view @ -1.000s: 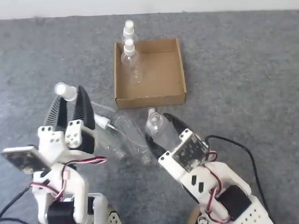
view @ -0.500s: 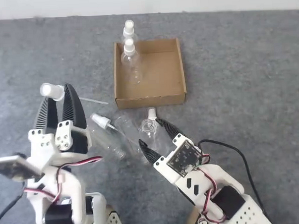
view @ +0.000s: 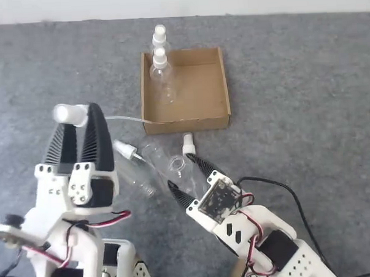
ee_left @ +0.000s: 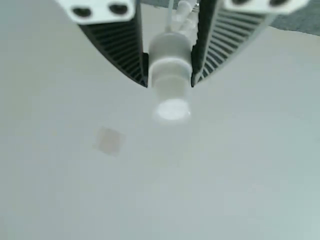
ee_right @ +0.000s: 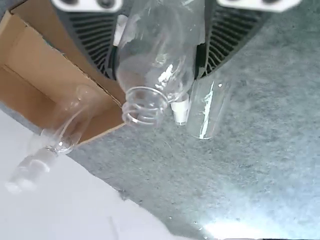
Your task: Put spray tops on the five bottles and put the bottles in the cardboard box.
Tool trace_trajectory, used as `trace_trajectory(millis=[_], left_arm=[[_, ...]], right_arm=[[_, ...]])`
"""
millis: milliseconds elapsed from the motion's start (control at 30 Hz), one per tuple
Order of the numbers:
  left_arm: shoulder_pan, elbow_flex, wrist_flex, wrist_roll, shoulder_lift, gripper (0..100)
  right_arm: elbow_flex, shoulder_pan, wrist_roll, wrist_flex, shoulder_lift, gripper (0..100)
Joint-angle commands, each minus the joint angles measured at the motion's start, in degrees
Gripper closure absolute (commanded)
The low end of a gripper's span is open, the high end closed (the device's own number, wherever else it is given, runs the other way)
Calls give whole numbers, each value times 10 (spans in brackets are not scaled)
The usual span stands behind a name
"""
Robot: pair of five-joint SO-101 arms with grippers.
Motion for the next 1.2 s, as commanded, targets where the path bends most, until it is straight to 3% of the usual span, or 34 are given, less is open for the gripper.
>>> trace_trajectory(millis=[0,600,1167], left_arm=[[26,-10,5,5,-10,988],[138,-65,119,-100,-11,988],[171,-73,161,-110,-11,988]], right_arm=[[2,-7,49,-27,-10,929],[30,-3,54,-66,-10,929],[30,-3,54,-65,-10,929]])
